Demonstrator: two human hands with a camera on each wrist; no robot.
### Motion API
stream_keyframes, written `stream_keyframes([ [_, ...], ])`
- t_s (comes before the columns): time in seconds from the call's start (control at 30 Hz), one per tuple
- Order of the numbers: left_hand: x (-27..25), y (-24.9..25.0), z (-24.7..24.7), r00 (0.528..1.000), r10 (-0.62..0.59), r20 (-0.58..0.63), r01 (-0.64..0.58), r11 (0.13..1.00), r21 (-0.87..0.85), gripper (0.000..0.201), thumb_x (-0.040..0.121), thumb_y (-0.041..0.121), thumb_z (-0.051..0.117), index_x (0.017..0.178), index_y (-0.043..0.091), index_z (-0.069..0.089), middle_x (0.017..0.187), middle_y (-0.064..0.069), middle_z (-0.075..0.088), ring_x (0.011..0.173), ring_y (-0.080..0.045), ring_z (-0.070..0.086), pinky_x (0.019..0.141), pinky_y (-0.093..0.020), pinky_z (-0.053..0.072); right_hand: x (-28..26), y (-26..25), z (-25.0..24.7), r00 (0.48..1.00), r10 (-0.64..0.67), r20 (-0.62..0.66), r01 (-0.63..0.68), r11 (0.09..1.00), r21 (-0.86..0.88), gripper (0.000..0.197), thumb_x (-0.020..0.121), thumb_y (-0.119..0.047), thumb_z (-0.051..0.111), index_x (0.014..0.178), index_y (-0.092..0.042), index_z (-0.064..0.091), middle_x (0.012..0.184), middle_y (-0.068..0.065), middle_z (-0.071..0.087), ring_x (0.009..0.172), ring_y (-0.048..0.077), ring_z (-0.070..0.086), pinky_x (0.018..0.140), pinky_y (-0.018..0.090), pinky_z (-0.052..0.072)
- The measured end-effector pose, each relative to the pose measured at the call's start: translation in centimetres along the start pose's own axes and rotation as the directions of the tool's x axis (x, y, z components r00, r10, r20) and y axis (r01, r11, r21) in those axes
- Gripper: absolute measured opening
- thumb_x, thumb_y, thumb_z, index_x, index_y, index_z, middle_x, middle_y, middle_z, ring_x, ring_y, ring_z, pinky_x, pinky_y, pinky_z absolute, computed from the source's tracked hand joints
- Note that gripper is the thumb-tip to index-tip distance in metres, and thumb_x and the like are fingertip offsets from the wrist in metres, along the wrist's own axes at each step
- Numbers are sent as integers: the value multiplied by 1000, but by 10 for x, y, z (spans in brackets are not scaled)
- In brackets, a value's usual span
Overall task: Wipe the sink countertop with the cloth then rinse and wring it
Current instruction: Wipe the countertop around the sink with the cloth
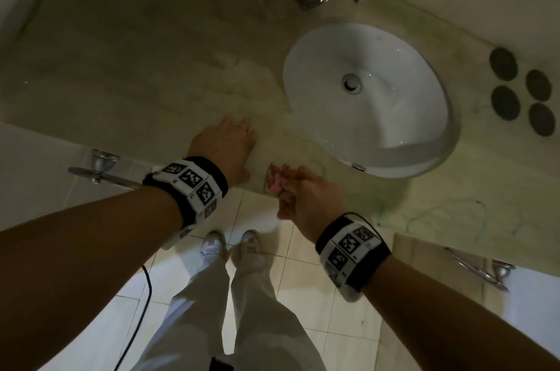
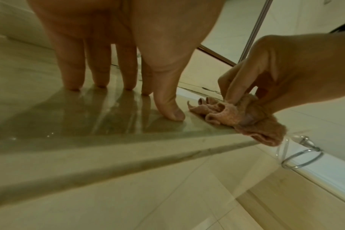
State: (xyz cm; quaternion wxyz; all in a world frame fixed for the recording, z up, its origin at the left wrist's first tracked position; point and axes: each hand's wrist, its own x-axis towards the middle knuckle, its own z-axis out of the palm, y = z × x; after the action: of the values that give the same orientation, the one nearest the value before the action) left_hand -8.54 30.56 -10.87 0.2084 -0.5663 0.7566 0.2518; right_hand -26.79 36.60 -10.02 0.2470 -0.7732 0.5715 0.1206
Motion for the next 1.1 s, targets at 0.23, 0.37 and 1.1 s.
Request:
stream_keyframes([
  [0.23, 4, 13, 5, 1000, 19, -25, -19, 1000, 0, 78, 82, 44, 70, 147, 23, 34, 163, -1, 17, 148, -36, 17, 109, -50, 35, 19, 20, -7, 993, 107, -56, -106, 994, 20, 28, 76, -38, 70, 97, -20, 71, 97, -1, 55, 80, 21, 59, 72, 31, 50],
  [0.37, 6, 13, 4, 1000, 3, 4, -3, 1000, 3, 80, 83, 45, 69, 150, 24, 30, 165, 1, 13, 150, -35, 14, 111, -51, 35, 44, 43, -27, 946, 282, -158, -267, 957, 112, 27, 74, -32, 69, 81, -11, 54, 79, 4, 54, 76, 34, 62, 63, 33, 47],
  [1.1, 3, 79, 27, 984, 111, -138, -116, 993, -33, 41, 98, 25, 49, 138, 21, 47, 157, -4, 29, 141, -30, 31, 105, -47, 36, -23, 38, 11, 958, 258, -126, -240, 960, 143, 32, 64, -37, 80, 91, -20, 75, 95, -2, 59, 77, 22, 59, 70, 35, 53],
])
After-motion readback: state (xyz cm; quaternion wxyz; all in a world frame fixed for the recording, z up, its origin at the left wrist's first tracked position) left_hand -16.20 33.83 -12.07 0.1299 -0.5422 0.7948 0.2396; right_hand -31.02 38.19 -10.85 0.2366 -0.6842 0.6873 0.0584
